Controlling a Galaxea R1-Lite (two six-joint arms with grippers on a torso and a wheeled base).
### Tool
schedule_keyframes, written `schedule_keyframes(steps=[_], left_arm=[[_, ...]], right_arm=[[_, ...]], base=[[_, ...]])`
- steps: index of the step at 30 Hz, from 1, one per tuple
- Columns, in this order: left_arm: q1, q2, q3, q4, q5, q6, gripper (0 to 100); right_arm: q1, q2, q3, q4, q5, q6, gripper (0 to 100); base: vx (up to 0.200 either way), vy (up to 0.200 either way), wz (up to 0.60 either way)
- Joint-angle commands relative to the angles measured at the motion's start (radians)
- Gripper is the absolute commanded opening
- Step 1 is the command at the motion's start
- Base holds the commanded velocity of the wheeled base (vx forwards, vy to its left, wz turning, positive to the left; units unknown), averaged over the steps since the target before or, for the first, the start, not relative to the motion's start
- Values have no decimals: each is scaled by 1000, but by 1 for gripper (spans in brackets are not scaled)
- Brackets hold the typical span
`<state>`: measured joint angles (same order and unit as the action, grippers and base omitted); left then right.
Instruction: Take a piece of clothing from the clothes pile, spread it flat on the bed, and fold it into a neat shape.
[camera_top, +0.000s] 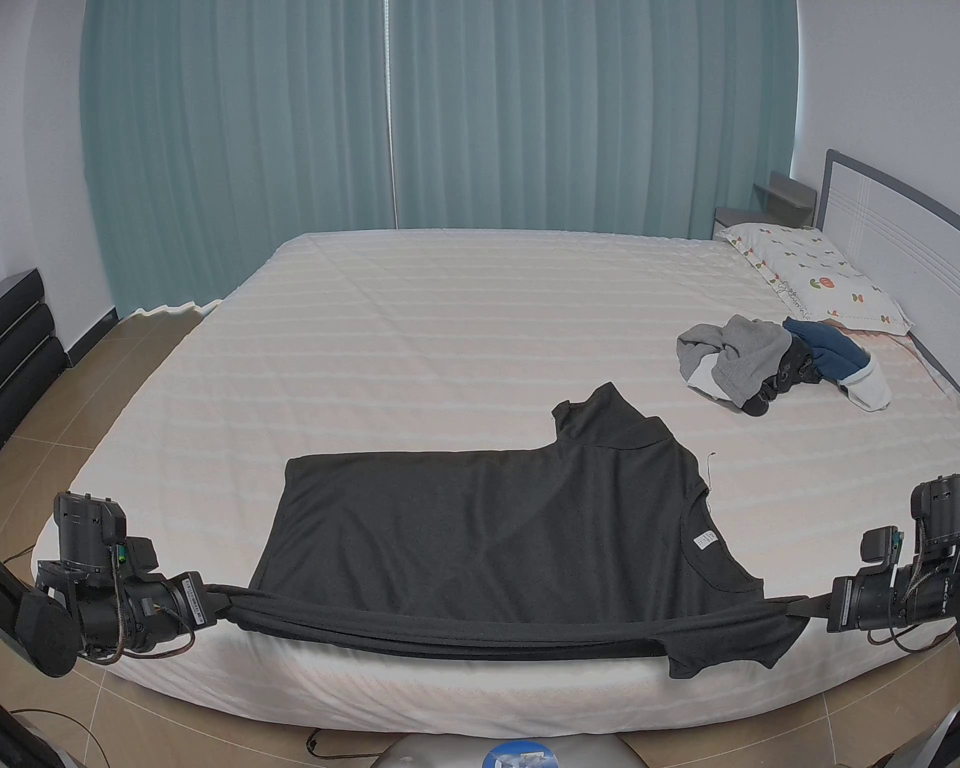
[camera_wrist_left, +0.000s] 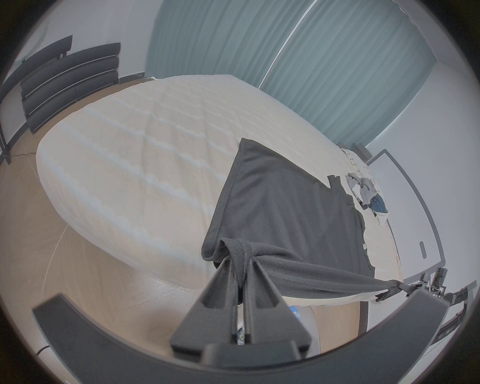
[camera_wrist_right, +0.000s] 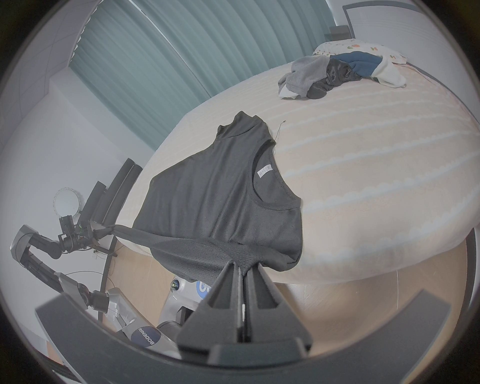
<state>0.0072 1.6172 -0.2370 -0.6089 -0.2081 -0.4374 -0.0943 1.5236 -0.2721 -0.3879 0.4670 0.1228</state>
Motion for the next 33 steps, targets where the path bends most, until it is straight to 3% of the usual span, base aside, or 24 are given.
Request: schedule_keyframes(steps=[1,7,17,33], left_arm=[[-1,9,-19,0,4,0,0],[-23,55,-30,0,-1,-3,0],[-30,188,-136,-2,9,-112,0],[-32,274,-225,-2,12,-178,0]], right_arm=[[5,63,-15,-29,1,5,0],[5,125,-24,-115,-2,5,0],[10,251,-75,-187,-21,15,0],[57,354,-99,-422,-38,117,0]], base=[[0,0,0],[0,0,0],[0,0,0],[0,0,0]])
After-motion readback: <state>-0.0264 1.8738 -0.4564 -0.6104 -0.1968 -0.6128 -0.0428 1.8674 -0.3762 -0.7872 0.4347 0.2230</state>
